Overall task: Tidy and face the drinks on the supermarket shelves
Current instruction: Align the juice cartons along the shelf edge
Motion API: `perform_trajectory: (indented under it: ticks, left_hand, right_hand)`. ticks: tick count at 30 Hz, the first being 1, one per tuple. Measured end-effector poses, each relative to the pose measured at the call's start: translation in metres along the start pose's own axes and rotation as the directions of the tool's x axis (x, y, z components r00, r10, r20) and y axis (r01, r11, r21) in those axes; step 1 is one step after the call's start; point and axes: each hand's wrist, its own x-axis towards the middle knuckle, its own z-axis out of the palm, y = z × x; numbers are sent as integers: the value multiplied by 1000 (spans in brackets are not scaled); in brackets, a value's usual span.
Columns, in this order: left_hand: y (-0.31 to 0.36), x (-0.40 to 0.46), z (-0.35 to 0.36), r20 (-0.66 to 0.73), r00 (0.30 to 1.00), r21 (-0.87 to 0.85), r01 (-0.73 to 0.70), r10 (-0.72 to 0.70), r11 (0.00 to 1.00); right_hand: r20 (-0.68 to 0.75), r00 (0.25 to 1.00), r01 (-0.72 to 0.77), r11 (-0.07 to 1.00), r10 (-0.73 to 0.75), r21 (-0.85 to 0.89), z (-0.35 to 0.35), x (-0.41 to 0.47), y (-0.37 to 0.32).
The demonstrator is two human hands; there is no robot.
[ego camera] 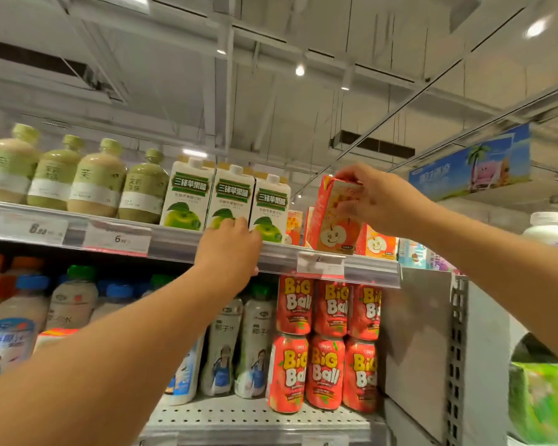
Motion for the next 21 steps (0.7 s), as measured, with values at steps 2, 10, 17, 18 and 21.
perform_trajectory:
  ticks: [2, 10, 17, 18, 21]
  left_hand:
    - [10, 3, -3, 31, 997, 63, 69, -71, 996]
    - [41, 14, 0, 126, 975, 182, 159, -183, 970]
    - [37, 13, 6, 71, 990, 270, 96, -120, 958]
    - [36, 12, 7, 57, 993, 282, 81, -101, 956]
    - [33, 9, 10, 37, 996, 277, 62, -75, 959]
  right_hand:
    - [43, 999, -14, 997, 18, -75, -1, 20, 16]
    - [130, 984, -67, 927, 123, -368, 44, 70, 68]
    - [305, 925, -159, 959, 228, -235, 51, 85, 83]
    - [312, 922, -162, 960, 230, -229, 51, 86, 83]
    - [290, 928, -159, 953, 233, -258, 55, 88, 83]
